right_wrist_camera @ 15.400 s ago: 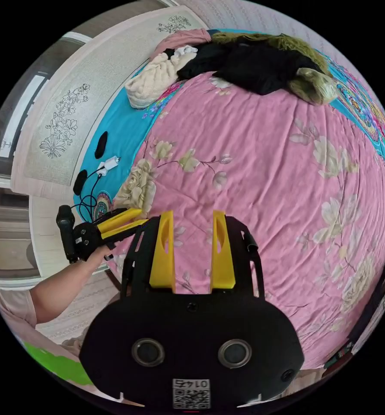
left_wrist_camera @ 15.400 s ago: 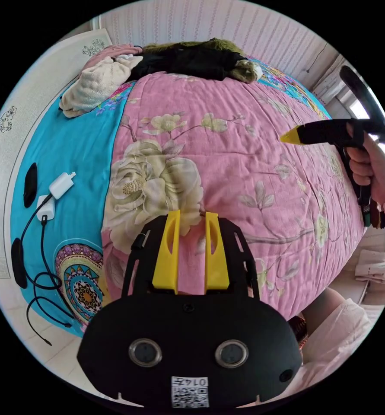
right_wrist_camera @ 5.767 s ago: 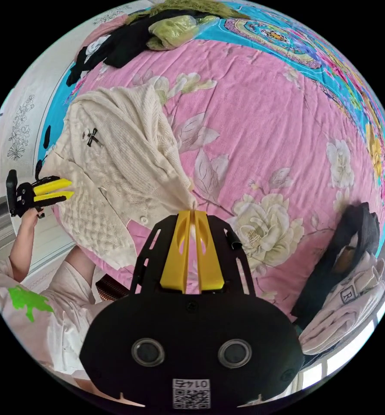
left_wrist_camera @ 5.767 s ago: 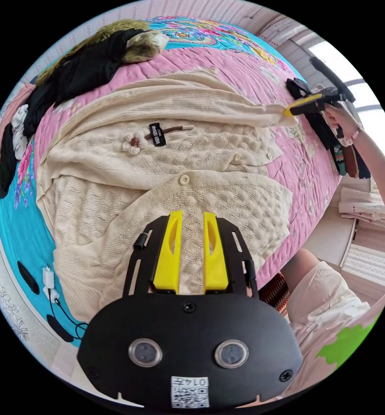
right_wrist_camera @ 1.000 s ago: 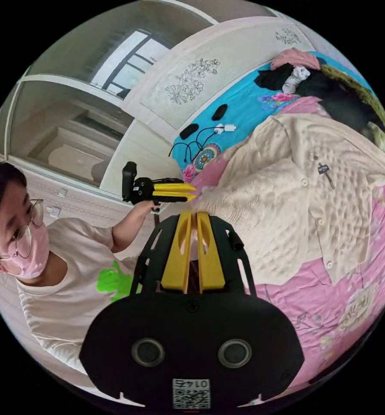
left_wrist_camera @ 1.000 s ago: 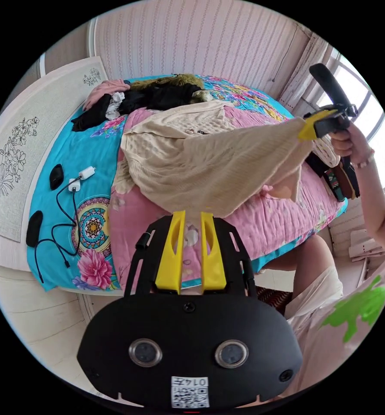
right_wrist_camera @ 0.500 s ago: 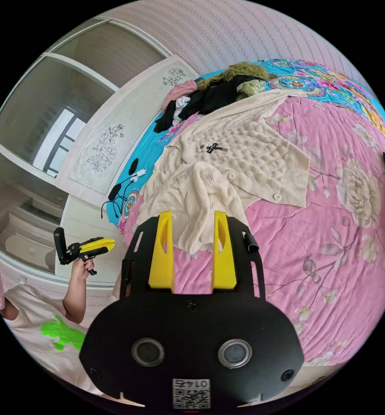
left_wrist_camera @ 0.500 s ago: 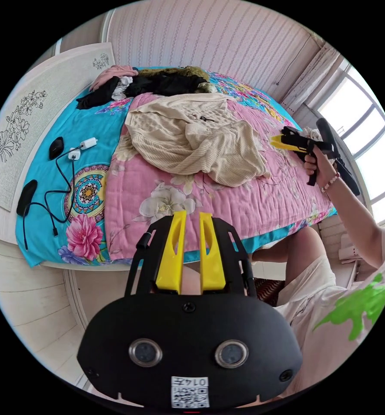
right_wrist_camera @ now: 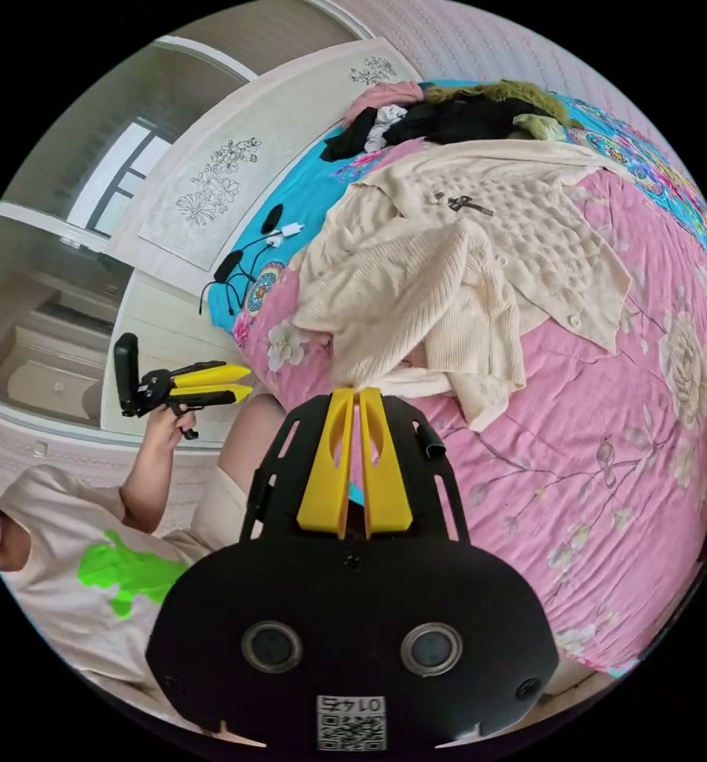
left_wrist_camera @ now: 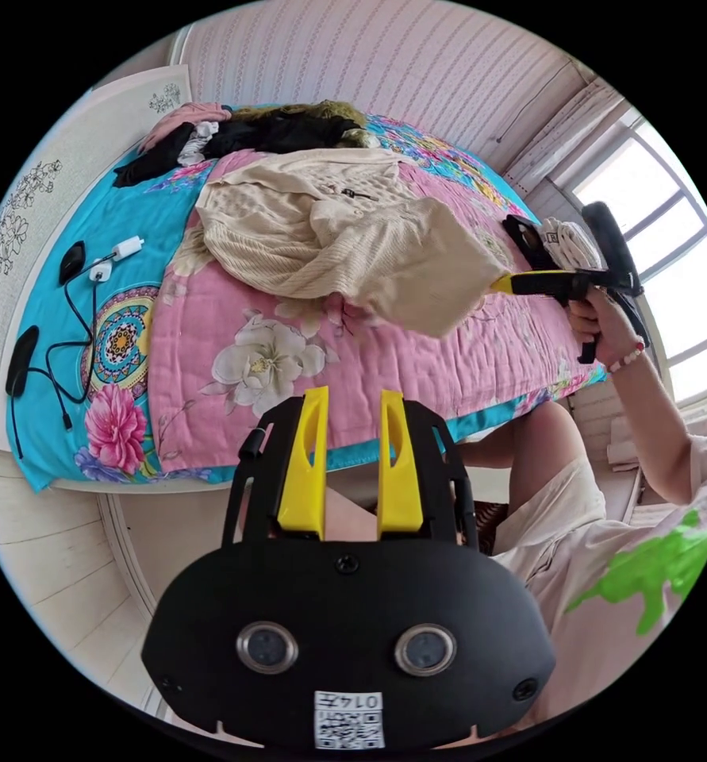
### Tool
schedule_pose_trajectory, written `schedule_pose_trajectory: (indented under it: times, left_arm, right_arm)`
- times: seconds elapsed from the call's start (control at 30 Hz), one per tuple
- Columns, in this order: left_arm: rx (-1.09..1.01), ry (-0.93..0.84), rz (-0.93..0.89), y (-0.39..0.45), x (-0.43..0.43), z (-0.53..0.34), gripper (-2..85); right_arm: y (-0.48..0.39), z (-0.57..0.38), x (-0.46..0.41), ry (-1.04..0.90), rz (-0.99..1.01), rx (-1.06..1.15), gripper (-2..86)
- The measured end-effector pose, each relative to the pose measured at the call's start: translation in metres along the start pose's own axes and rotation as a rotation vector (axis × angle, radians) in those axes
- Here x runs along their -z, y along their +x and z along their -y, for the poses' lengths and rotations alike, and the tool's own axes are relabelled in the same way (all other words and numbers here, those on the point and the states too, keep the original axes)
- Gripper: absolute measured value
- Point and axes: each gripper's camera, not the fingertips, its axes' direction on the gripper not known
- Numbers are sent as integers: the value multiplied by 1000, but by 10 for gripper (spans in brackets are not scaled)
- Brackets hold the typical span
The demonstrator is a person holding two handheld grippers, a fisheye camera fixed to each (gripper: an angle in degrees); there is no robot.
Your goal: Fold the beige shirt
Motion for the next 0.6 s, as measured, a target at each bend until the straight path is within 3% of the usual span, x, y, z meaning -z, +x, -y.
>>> schedule_pose_trajectory:
  times: [0.07, 0.1, 0.23, 0.37, 0.47, 0.6]
  left_arm:
    - [-1, 10, -3, -2, 2, -2, 99]
    - [-2, 22, -3, -4, 4, -3, 97]
    - [8, 35, -19, -10, 1, -4, 95]
    - [21, 28, -52, -16, -10, -6, 95]
    - [19, -1, -62, -18, -20, -7, 95]
    - [17, -27, -82, -22, -34, -6, 95]
  right_arm:
    - [-12, -9, 46, 6, 274, 60, 6]
    - [-16, -12, 55, 1, 307, 83, 6]
    - [-10, -25, 65, -57, 118, 41, 8]
    - [38, -40, 6, -223, 290, -95, 18]
    - [41, -53, -27, -326, 320, -65, 42]
    - [61, -56, -20, -236, 260, -111, 80]
